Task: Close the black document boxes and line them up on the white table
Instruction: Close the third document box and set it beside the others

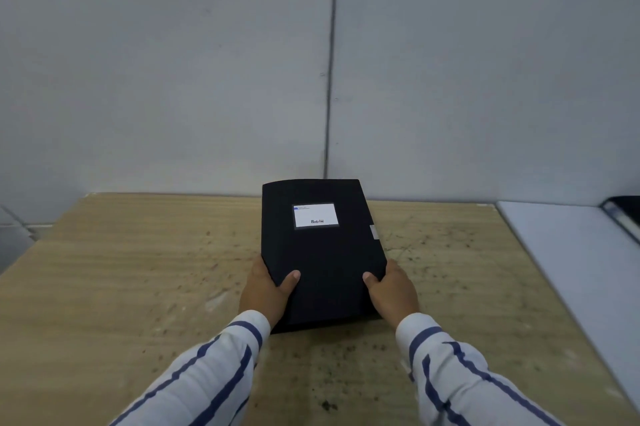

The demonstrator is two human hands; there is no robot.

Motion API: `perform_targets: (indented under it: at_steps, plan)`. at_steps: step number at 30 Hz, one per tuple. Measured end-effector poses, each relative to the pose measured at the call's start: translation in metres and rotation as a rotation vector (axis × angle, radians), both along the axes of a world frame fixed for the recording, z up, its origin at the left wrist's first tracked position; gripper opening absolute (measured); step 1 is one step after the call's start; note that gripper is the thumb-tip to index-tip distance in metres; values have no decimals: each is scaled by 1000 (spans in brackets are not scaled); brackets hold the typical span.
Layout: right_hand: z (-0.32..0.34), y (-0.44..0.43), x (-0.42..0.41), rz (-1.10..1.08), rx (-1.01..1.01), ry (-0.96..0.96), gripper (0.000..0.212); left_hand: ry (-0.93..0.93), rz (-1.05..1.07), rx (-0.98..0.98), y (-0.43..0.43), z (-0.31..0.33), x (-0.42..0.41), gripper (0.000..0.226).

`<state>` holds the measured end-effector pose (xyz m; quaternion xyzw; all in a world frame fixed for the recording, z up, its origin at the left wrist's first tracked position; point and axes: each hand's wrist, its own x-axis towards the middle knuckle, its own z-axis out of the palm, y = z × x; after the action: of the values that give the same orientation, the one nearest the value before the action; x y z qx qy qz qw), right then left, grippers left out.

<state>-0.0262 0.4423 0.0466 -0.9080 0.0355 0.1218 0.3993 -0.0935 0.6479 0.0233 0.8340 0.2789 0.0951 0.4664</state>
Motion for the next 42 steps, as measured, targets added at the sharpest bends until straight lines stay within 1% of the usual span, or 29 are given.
perform_targets:
  at_steps: [5, 11, 16, 25, 34, 37, 42]
  plan:
    - [11, -105, 7, -72, -9, -27, 40, -23, -70, -20, -101, 8, 20, 62]
    - [24, -237, 10, -123, -28, -53, 38, -49, -152, -59, -229, 14, 38, 67]
    - [24, -317, 17, -166, -54, -61, 39, -28, -170, -80, -310, 12, 53, 68]
    - [2, -400, 66, -244, -24, -21, 33, 10, -233, -71, -392, -4, 115, 68]
    - [-19, -478, 127, -344, -35, 34, 33, 68, -319, -83, -469, -18, 191, 72]
    - [-25, -500, 146, -353, -33, 40, 31, 84, -315, -53, -492, -24, 210, 77]
    - [-33, -535, 181, -317, -32, 42, 29, 98, -254, -74, -531, -35, 234, 73]
